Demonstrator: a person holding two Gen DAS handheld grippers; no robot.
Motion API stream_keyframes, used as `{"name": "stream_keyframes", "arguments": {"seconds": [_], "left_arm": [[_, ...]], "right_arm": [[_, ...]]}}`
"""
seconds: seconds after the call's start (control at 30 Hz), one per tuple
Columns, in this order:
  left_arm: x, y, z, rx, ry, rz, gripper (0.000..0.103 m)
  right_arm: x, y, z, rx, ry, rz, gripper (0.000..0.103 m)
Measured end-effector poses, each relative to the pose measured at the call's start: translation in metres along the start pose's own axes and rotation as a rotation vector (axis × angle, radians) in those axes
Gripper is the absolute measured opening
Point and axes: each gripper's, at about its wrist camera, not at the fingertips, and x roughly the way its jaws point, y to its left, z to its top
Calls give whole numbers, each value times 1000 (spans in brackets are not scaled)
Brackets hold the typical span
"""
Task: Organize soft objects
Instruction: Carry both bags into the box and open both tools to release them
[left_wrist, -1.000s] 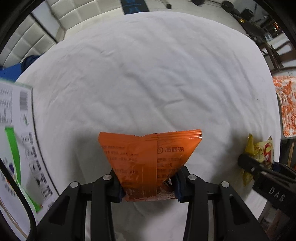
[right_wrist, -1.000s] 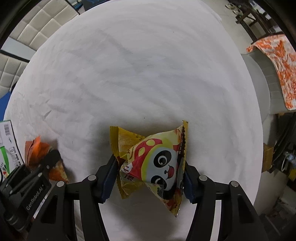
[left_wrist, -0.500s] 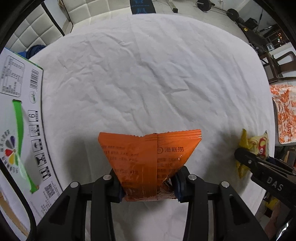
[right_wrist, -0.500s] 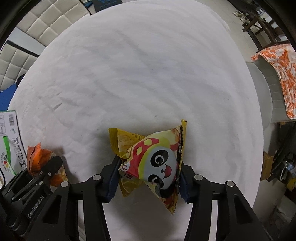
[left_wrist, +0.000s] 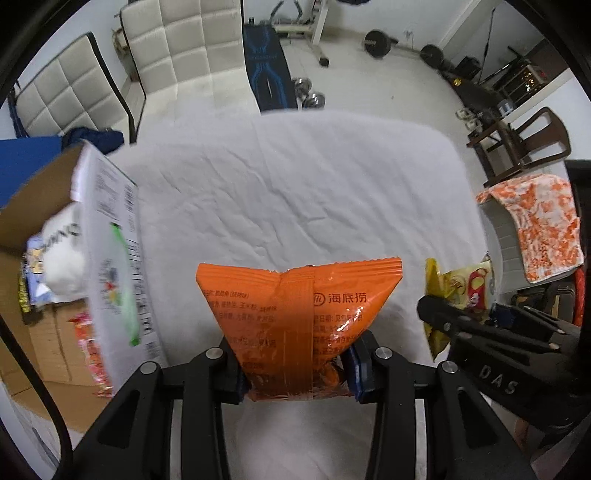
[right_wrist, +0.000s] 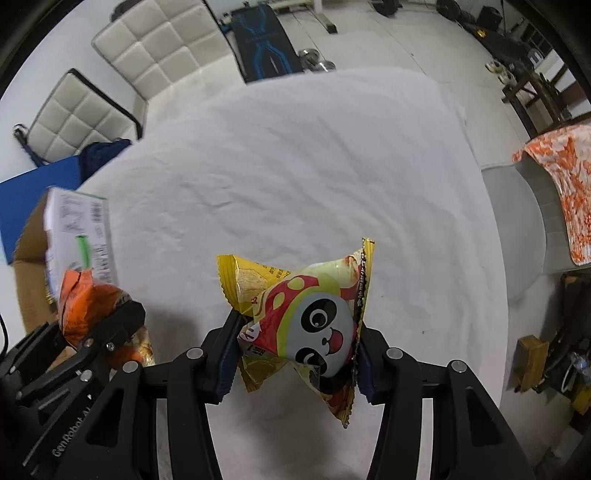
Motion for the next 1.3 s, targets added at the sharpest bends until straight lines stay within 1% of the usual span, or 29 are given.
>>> {"name": "stream_keyframes", "arguments": {"seconds": [0.07, 0.1, 0.13, 0.17, 0.23, 0.3, 0.47, 0.53, 0.6, 0.67, 0.77, 0.87, 0.97, 1.13, 1.3], "left_arm": [[-20, 4, 2, -1, -30, -7, 37], [-34, 9, -3, -5, -50, -11, 37], [-36, 13, 4, -8, -62, -15, 37], [-48, 18, 1, -12, -79, -19, 37], [-57, 25, 9, -19, -103, -21, 37], [-76, 37, 4, -28, -130, -23, 37], [-112, 56, -6, -43, -184, -16, 37], [-126, 76, -15, -56, -200, -17, 37], [-134, 93, -21, -80, -198, -29, 37], [-139, 114, -27, -113, -193, -38, 37], [-145, 153, -39, -156, -193, -5, 37], [-148, 183, -47, -193, -188, 20, 37], [-150, 215, -54, -223, -184, 52, 37], [-148, 262, -58, -275, -165, 63, 37], [-140, 299, -50, -309, -148, 73, 37]], "right_arm": [[-21, 15, -7, -22, -19, 12, 54], [-29, 20, -10, -31, -28, 18, 54], [-37, 26, -16, -45, -39, 24, 54], [-43, 31, -20, -54, -47, 30, 54], [-55, 42, -26, -74, -61, 49, 54], [-67, 57, -33, -96, -73, 60, 54], [-88, 112, -55, -162, -93, 101, 54], [-92, 132, -62, -189, -92, 124, 54], [-95, 156, -68, -219, -89, 146, 54], [-94, 177, -76, -245, -85, 162, 54], [-87, 215, -82, -292, -72, 185, 54], [-81, 252, -89, -338, -58, 204, 54], [-70, 280, -93, -372, -42, 214, 54], [-50, 324, -95, -416, -16, 227, 54], [-29, 355, -93, -441, 3, 234, 54]]}}
